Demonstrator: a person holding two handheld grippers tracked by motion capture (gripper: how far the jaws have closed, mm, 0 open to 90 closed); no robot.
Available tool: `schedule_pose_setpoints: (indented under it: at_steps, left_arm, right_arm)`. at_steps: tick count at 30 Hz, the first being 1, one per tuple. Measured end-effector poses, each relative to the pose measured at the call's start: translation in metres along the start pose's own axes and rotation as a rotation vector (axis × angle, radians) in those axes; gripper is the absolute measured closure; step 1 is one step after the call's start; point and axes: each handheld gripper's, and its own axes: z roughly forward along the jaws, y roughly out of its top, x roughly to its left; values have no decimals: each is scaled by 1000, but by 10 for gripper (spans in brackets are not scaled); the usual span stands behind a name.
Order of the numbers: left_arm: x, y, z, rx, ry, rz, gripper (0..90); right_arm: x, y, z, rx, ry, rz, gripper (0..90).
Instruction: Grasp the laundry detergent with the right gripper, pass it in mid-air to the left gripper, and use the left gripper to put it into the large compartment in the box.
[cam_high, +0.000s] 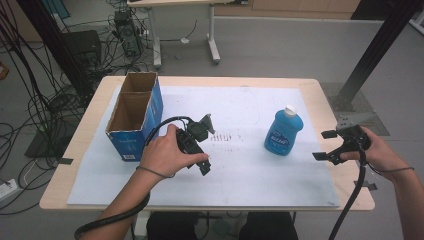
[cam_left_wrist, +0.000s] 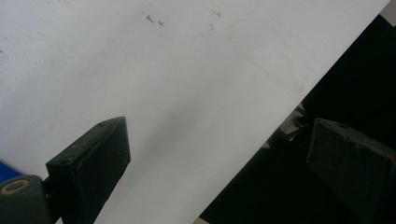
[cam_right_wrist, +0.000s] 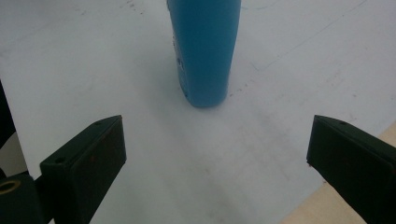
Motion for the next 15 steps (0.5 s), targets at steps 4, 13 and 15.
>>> schedule_pose_setpoints:
  at_steps: [4,13,15]
  left_arm:
    - [1,0,1,2,-4,4,65]
    - [1,-1,5,2,-5,0,66]
    - [1,-1,5,-1,-4,2,68]
  right_arm:
    - [0,-5,3,-23,0,6,43]
    - [1,-20,12,-69,6,17,45]
    - [1,-21,12,-75,8,21,44]
